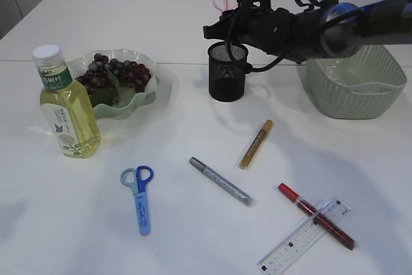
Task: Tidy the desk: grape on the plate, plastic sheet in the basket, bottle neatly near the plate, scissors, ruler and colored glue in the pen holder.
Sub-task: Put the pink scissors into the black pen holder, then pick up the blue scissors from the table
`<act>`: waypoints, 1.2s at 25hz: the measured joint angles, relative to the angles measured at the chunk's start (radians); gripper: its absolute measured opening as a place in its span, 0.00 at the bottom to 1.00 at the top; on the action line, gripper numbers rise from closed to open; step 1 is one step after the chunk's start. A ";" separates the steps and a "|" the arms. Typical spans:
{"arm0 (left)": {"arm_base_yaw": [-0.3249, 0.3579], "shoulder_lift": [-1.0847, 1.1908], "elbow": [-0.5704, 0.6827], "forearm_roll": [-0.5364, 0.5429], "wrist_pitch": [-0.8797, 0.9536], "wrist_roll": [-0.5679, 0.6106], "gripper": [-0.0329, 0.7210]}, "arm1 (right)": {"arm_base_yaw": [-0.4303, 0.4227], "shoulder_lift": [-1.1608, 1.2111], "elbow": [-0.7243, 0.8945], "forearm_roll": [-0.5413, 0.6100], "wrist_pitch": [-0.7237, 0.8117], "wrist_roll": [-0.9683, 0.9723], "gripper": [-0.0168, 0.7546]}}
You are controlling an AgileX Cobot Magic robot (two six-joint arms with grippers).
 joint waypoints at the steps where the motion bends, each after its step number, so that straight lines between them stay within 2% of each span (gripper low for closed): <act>1: 0.000 0.000 0.000 0.000 0.000 0.000 0.66 | 0.000 0.000 0.000 0.002 0.005 0.000 0.31; 6: 0.000 0.000 0.000 0.000 0.000 0.000 0.66 | 0.000 0.000 -0.013 0.018 0.050 0.002 0.41; 17: 0.000 0.000 0.000 0.002 0.000 0.000 0.66 | 0.000 0.001 -0.107 0.026 0.202 0.004 0.43; 24: 0.000 0.000 0.000 0.008 0.000 0.000 0.66 | 0.000 -0.041 -0.152 0.015 0.385 0.004 0.43; 30: 0.000 0.000 0.000 0.009 0.000 0.000 0.66 | 0.000 -0.155 -0.156 -0.026 0.609 0.004 0.43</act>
